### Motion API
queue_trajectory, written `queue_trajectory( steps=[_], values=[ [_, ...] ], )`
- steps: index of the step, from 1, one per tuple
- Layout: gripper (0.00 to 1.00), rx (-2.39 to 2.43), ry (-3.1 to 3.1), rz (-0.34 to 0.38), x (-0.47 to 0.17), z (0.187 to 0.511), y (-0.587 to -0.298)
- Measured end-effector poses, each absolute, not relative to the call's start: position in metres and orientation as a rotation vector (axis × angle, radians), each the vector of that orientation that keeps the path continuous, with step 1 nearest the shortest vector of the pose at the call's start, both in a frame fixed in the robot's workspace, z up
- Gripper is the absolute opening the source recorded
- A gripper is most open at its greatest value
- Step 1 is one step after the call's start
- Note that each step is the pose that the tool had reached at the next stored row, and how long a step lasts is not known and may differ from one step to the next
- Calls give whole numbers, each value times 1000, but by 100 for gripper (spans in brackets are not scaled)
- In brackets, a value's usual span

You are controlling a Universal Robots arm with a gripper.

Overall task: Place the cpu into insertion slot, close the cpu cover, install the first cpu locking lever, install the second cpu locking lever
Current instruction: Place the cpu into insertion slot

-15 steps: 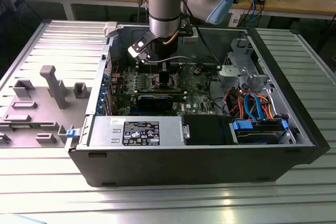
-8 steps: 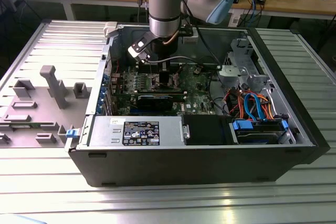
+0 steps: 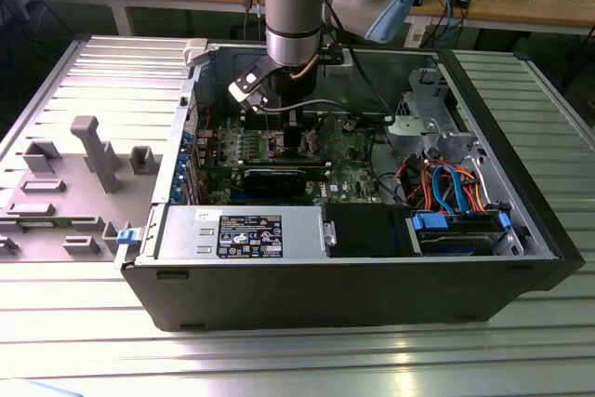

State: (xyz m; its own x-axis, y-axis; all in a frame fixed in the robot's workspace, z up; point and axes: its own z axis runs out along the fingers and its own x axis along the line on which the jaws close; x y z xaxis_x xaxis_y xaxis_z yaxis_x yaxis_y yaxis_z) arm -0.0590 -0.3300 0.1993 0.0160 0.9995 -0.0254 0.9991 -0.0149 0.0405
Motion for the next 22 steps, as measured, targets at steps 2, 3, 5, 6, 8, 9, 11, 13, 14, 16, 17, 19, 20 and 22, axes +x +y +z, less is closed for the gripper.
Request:
queue_trajectory(
  steps=[2, 3, 5, 6, 8, 9, 11, 13, 14, 16, 17, 19, 20, 22],
  values=[
    [62, 2205, 2171, 16, -59, 199, -330],
    [62, 2205, 2171, 16, -59, 199, -330],
    [62, 2205, 2171, 16, -59, 201, -330],
    [62, 2205, 2171, 16, -59, 202, -330],
    [62, 2205, 2171, 16, -59, 205, -330],
    [62, 2205, 2171, 16, -59, 206, -330],
    [62, 2205, 2171, 16, -59, 209, -330],
    [60, 2205, 2172, 16, -59, 210, -330],
    [60, 2205, 2172, 16, -59, 211, -330],
    [41, 2205, 2172, 16, -59, 218, -330],
    [41, 2205, 2172, 16, -59, 220, -330],
    [23, 2204, 2172, 16, -59, 230, -330],
    [23, 2204, 2173, 16, -59, 232, -330],
    [11, 2204, 2173, 16, -59, 237, -330]
  ],
)
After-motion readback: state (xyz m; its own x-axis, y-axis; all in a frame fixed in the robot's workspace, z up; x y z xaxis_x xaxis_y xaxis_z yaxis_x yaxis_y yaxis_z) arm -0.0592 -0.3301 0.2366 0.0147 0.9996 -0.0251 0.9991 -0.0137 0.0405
